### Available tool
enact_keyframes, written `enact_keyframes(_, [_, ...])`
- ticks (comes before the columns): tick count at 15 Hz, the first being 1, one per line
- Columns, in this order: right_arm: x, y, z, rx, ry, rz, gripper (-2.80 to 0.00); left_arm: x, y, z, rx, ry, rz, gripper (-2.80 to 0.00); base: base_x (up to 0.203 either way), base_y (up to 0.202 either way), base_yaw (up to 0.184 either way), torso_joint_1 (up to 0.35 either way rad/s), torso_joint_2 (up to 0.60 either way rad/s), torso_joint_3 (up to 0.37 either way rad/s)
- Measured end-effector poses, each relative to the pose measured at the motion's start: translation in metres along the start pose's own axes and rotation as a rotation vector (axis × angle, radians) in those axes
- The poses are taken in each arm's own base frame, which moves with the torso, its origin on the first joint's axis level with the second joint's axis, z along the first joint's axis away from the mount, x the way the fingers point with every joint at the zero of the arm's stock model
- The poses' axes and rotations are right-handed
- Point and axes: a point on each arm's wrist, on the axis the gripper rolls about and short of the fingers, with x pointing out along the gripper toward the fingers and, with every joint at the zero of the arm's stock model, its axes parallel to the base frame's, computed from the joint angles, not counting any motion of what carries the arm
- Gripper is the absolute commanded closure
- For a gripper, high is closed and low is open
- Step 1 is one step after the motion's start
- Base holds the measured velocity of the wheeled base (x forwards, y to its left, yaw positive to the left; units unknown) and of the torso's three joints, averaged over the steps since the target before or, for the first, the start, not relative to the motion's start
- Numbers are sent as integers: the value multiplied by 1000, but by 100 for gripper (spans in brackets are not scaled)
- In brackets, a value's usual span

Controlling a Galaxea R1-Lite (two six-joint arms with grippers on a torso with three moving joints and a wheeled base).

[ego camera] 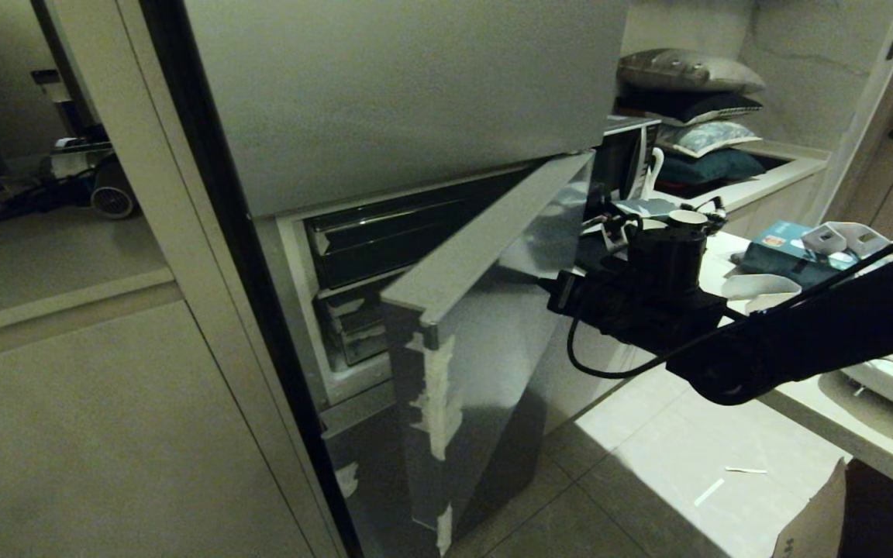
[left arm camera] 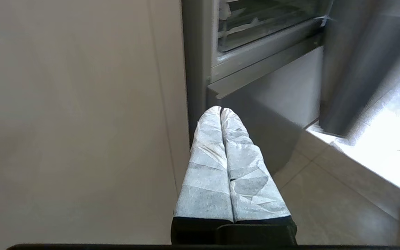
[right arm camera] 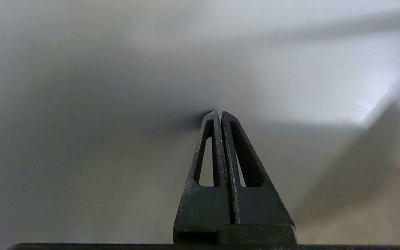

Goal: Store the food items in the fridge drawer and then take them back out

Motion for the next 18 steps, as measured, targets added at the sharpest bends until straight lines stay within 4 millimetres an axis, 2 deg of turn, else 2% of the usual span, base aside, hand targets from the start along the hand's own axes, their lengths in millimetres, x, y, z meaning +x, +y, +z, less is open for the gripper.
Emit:
enact_keyframes(3, [28, 17, -7, -48, 23, 159, 0, 0, 0, 0, 0, 0, 0, 0, 0, 0, 0, 0, 0, 0])
enact_keyframes(6, [54, 20, -6, -60, 13, 223, 0, 0, 0, 0, 0, 0, 1, 0, 0, 0, 0, 0, 0, 0])
enact_keyframes(9, [64, 19, -15, -57, 42, 221, 0, 0, 0, 0, -1, 0, 1, 0, 0, 0, 0, 0, 0, 0])
enact_keyframes(11, [53, 17, -18, -54, 64, 208, 0, 0, 0, 0, -1, 0, 1, 0, 0, 0, 0, 0, 0, 0])
enact_keyframes(14, [25, 21, -17, -69, 67, 205, 0, 0, 0, 0, -1, 0, 1, 0, 0, 0, 0, 0, 0, 0])
enact_keyframes(16, [-1, 24, -22, -88, 102, 175, 0, 0, 0, 0, -1, 0, 1, 0, 0, 0, 0, 0, 0, 0])
enact_keyframes(18, [-35, 28, -30, -128, 127, 131, 0, 0, 0, 0, -1, 0, 1, 0, 0, 0, 0, 0, 0, 0])
